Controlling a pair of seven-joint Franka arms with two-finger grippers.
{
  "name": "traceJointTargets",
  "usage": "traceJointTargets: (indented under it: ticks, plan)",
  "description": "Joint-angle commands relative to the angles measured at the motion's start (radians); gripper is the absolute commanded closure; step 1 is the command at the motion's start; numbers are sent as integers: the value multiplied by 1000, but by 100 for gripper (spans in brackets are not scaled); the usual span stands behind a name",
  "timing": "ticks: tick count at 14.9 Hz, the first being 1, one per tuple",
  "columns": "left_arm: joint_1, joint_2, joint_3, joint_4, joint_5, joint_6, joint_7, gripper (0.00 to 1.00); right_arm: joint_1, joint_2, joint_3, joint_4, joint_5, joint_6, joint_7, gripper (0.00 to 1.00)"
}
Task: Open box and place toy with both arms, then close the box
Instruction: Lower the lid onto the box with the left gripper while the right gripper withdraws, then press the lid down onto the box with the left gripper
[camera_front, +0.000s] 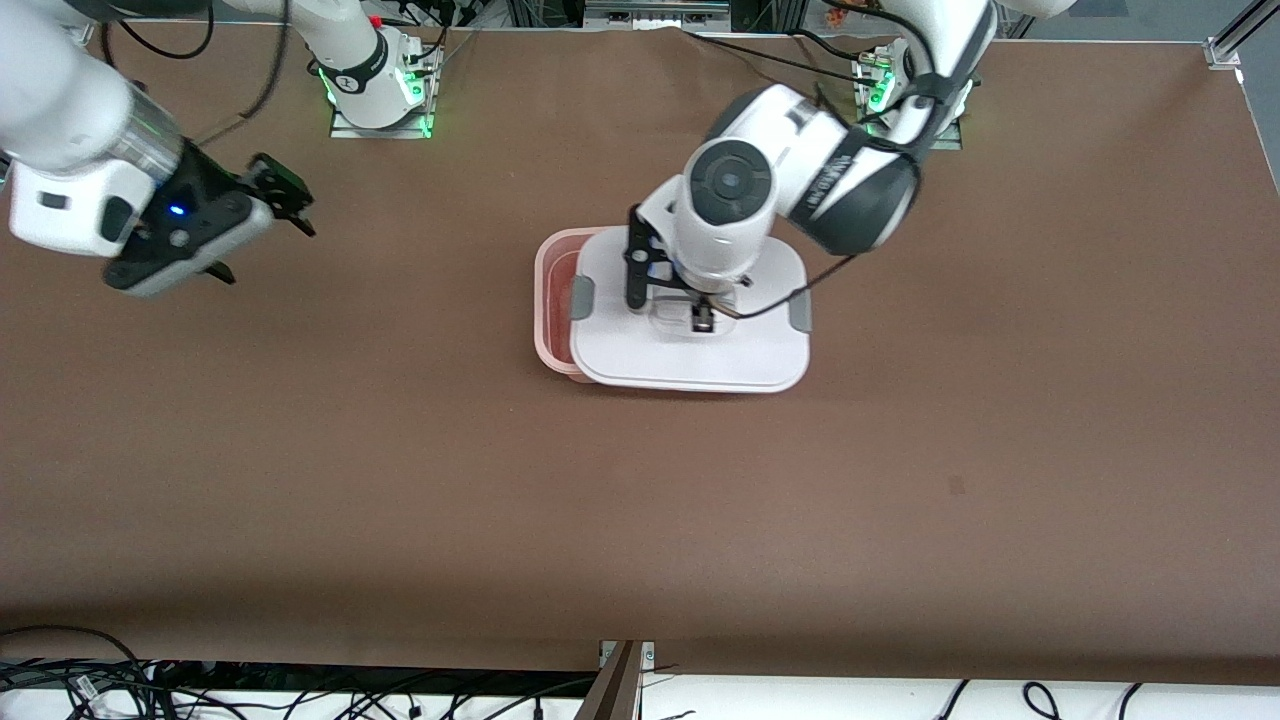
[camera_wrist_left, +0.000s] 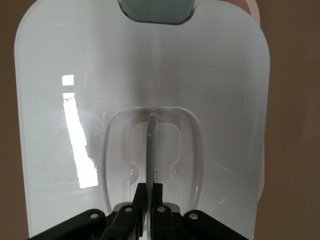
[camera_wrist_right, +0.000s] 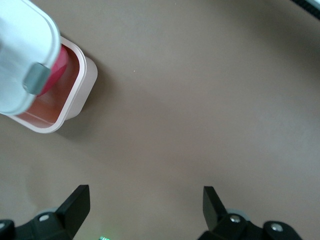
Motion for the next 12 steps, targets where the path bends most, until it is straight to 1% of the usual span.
traceJointTargets:
  ticks: [1, 2, 4, 5, 7, 9, 10, 11, 12]
  plan:
    - [-45, 23, 18, 10, -5, 39, -46, 100, -90, -103, 89, -118, 9, 12, 96, 0]
    - [-45, 38, 18, 11, -5, 58, -48, 100, -133, -115, 116, -139, 8, 4, 127, 0]
    - [-67, 57, 18, 13, -6, 72, -54, 100, -212, -134, 191, -153, 0, 4, 176, 0]
    - [-84, 60, 19, 13, -7, 72, -71, 100, -266, -134, 241, -153, 0, 3, 178, 0]
    - [-88, 60, 20, 12, -5, 72, -112, 100, -409, -149, 371, -164, 0, -1, 178, 0]
    - [-90, 58, 20, 8, -5, 70, -143, 100, -513, -163, 470, -191, -4, 12, 180, 0]
    - [-99, 57, 20, 8, -5, 66, -180, 100, -555, -162, 510, -191, -6, 13, 181, 0]
    - [-105, 57, 20, 8, -5, 63, -201, 100, -573, -157, 531, -190, -14, 13, 190, 0]
    - [-105, 57, 21, 7, -3, 61, -207, 100, -578, -151, 539, -182, -30, 15, 218, 0]
